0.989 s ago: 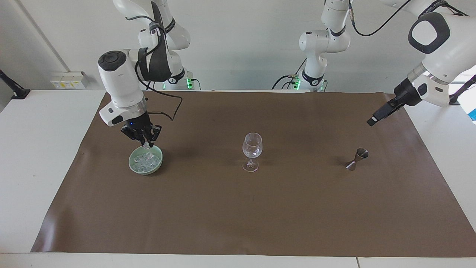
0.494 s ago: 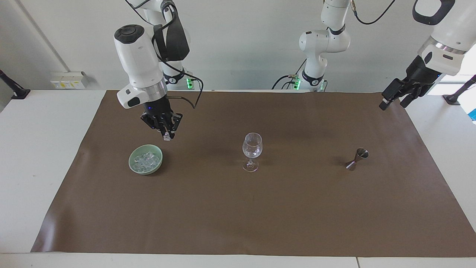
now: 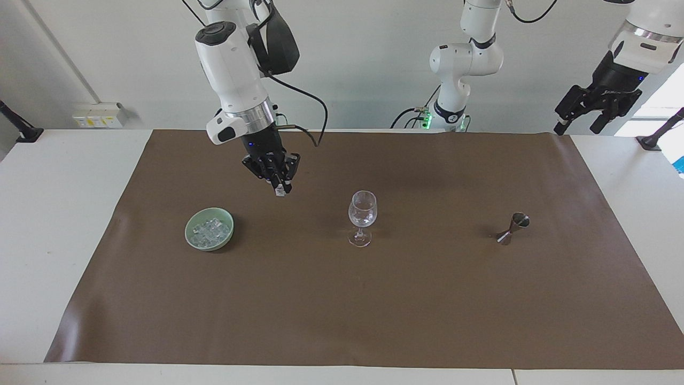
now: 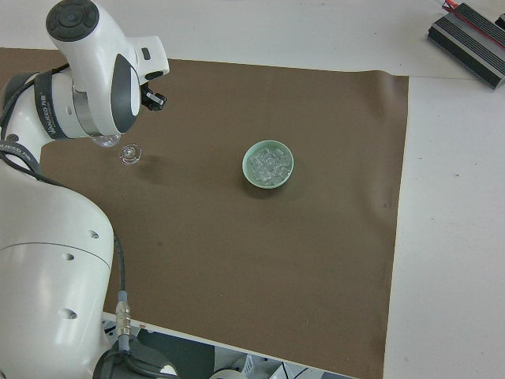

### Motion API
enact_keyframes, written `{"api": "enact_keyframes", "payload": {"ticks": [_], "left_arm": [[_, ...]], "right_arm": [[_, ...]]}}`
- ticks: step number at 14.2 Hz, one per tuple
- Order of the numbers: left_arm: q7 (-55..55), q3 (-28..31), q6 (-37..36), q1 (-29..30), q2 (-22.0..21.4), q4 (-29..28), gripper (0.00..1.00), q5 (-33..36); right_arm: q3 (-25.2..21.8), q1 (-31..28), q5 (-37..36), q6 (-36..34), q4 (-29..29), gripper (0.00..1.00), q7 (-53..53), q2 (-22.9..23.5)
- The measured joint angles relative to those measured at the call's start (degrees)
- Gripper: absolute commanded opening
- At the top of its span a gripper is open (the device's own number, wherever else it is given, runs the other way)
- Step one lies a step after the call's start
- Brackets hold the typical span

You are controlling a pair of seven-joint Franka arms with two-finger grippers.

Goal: Pour wine and add ice with both arms

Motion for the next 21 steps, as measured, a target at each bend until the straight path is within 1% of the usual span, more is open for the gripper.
{"api": "enact_keyframes", "payload": {"ticks": [2,7,11,16,19,21], "left_arm": [[0.80,-0.33,-0.62,-0.41,0.00,-0.07,1.00,0.75],[3.95,-0.79,-1.96,-1.13,0.00,-0.10,1.00,1.77],[4.22,-0.94,-3.25,-1.33,-0.01,-0.05,1.00,1.83],[4.22,-0.66,-4.00,-1.23,-0.01,0.11,1.00,1.96],[4.26,-0.56,-4.25,-1.06,-0.02,0.48,1.00,2.13],[4.28,-1.62,-4.45,-0.71,-0.02,0.54,1.00,2.13]], "right_arm": [[0.04,2.32,1.93,3.73,-0.02,0.00,3.97,0.47],[0.16,9.01,2.02,12.85,-0.06,0.00,15.15,3.31],[0.19,11.87,2.03,18.17,-0.06,0.00,18.23,5.57],[0.18,13.18,2.04,19.04,-0.25,0.00,18.36,7.41],[0.18,13.57,2.04,19.02,-1.43,0.00,18.36,7.81],[0.19,14.06,2.04,19.02,-2.02,0.00,18.36,7.93]]}}
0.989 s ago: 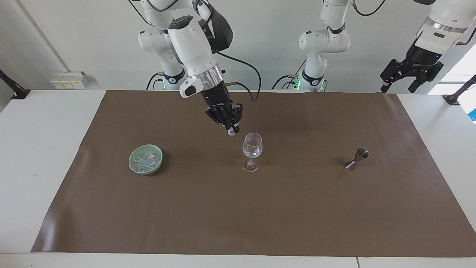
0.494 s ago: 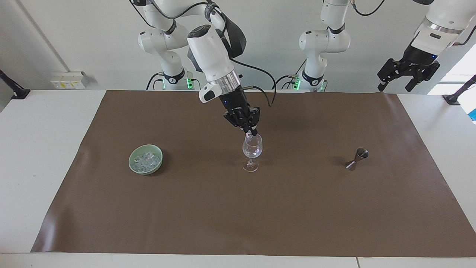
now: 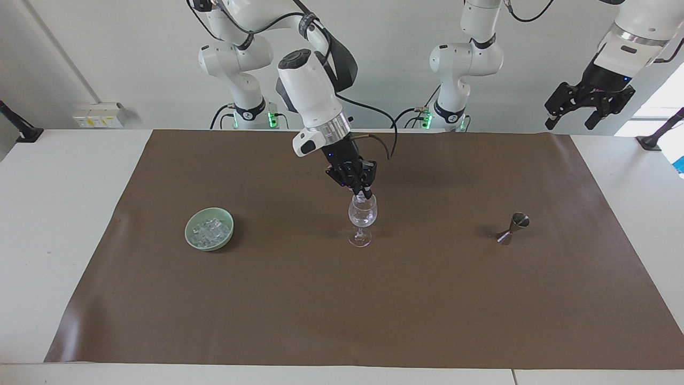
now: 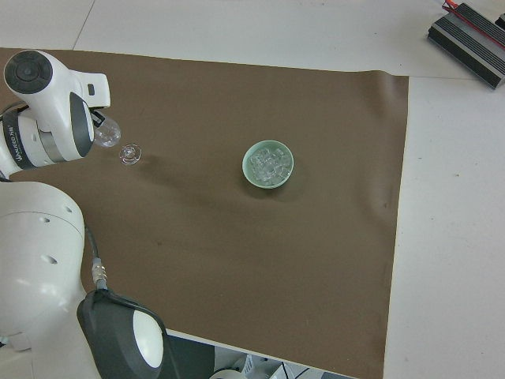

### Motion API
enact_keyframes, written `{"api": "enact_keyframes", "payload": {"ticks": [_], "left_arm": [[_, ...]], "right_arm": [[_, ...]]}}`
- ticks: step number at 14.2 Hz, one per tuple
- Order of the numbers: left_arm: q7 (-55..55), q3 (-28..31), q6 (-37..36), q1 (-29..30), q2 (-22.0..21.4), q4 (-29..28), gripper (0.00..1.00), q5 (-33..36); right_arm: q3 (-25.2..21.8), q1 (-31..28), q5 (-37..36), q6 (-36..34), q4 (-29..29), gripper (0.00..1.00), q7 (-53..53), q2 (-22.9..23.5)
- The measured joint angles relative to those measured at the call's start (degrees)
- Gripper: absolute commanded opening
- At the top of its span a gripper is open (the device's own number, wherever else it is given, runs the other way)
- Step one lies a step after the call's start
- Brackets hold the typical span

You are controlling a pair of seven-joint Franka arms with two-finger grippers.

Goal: Pour wine and add ice with both arms

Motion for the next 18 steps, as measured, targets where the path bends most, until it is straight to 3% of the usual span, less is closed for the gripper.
{"api": "enact_keyframes", "payload": {"ticks": [5,7,13,17,18], "left_arm": [[0.00,-3.38,-1.50,2.02,0.00,-0.06,1.00,0.00],[0.00,-3.39,-1.73,2.02,0.00,-0.23,1.00,0.00],[0.00,-3.45,-2.06,2.02,-0.28,-2.09,1.00,0.01],[0.00,-3.55,-2.25,2.03,-0.54,-2.24,1.00,0.01],[-0.01,-3.53,-2.30,2.07,-0.58,-2.25,1.00,0.03]], "right_arm": [[-0.01,0.21,0.00,-0.10,-0.67,0.00,0.00,0.00],[-0.01,0.23,0.00,-0.10,-0.91,0.05,0.00,0.00],[0.00,0.61,0.00,-0.10,-1.12,0.38,0.00,0.03],[0.00,0.61,0.00,-0.10,-1.13,0.45,0.00,0.04],[0.00,0.61,0.00,-0.10,-1.13,0.57,0.00,0.04]]}}
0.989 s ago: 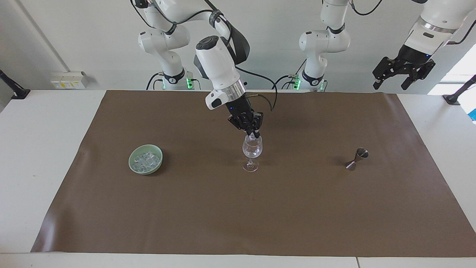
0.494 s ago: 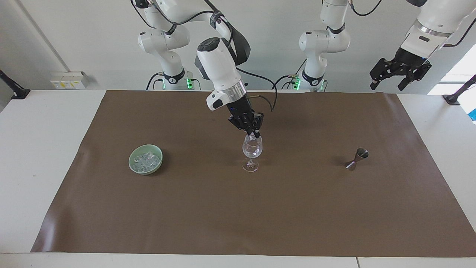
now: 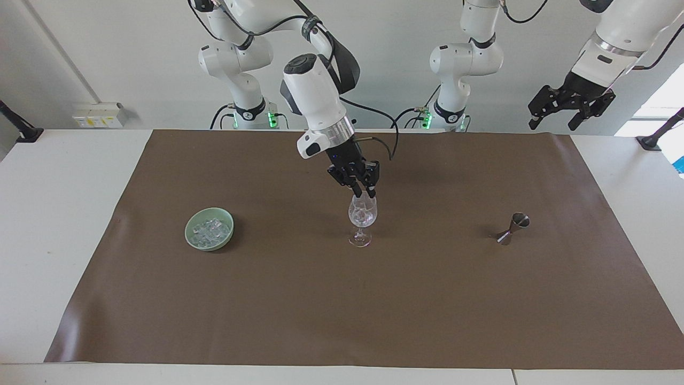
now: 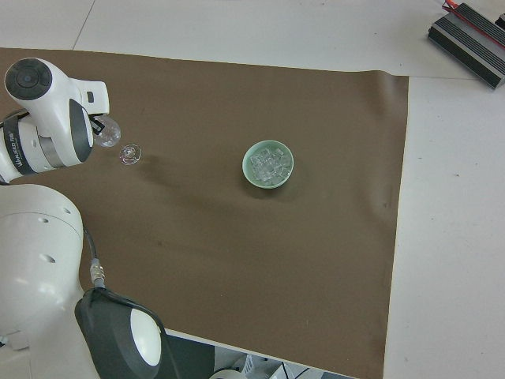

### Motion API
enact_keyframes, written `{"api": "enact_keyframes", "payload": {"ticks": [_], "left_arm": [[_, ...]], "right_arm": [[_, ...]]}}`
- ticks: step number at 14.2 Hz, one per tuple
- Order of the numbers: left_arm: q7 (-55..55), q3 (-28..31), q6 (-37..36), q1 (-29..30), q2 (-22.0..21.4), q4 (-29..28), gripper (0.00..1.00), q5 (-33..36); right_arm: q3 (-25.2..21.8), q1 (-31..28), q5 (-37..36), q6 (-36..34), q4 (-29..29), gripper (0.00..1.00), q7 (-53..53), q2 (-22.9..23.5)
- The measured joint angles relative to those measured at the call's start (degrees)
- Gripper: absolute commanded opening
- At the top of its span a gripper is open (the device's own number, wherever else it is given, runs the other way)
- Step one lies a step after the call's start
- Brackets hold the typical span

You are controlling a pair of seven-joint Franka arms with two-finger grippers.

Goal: Pour wine and add ice with both arms

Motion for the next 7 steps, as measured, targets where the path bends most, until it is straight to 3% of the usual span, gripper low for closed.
{"api": "enact_keyframes", "payload": {"ticks": [2,3,7], "left_arm": [[0.00,0.08,-0.10,0.10,-0.07,-0.03,1.00,0.01],[0.00,0.08,-0.11,0.18,-0.10,-0.04,1.00,0.01],[0.00,0.01,-0.21,0.52,-0.16,-0.08,1.00,0.01]], "right_arm": [[0.00,0.00,0.00,0.03,0.05,0.92,0.00,0.00],[0.00,0.00,0.00,0.05,0.17,1.00,0.00,0.00],[-0.19,-0.01,0.00,0.08,1.92,1.00,0.44,-0.12]]}}
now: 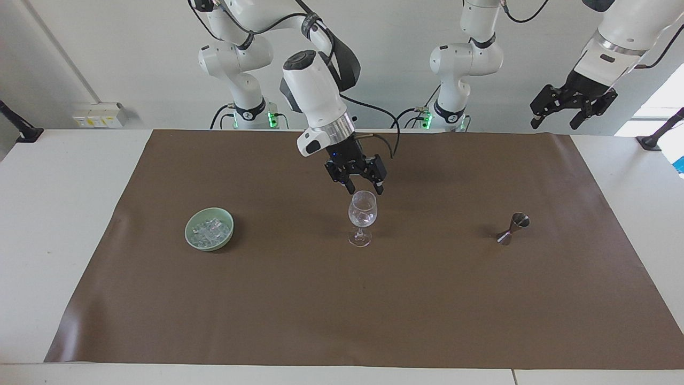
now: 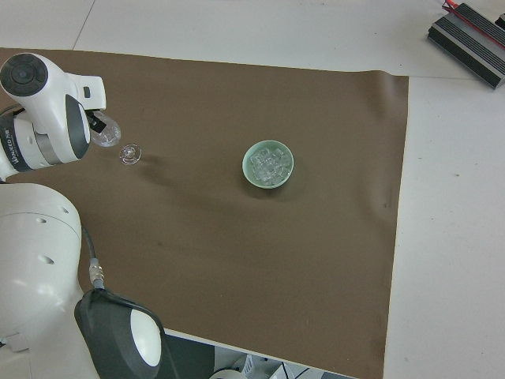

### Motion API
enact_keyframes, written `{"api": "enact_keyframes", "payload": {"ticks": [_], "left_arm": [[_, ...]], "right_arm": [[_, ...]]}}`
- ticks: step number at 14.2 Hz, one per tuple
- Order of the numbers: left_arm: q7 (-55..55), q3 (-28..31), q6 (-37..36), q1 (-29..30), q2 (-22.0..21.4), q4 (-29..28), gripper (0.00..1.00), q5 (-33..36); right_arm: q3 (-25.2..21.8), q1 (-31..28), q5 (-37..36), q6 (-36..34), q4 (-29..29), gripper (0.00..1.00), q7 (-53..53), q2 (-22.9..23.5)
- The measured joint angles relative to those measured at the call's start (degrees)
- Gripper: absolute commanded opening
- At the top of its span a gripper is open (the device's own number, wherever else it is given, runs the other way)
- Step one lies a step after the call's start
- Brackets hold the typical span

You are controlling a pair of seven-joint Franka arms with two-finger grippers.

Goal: Pour wine and add ice with both arms

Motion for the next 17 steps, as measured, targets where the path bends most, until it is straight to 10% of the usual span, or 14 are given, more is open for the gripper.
{"api": "enact_keyframes", "payload": {"ticks": [8,17], "left_arm": [[0.00,-0.52,-0.05,0.03,0.00,-0.02,1.00,0.00],[0.00,-0.60,-0.08,0.03,-0.01,-0.03,1.00,0.00]], "right_arm": [[-3.25,-5.43,-14.54,-8.51,1.05,1.00,-1.64,-4.39],[-3.72,-12.99,-15.16,-21.60,2.80,1.00,-13.88,-8.76]]}}
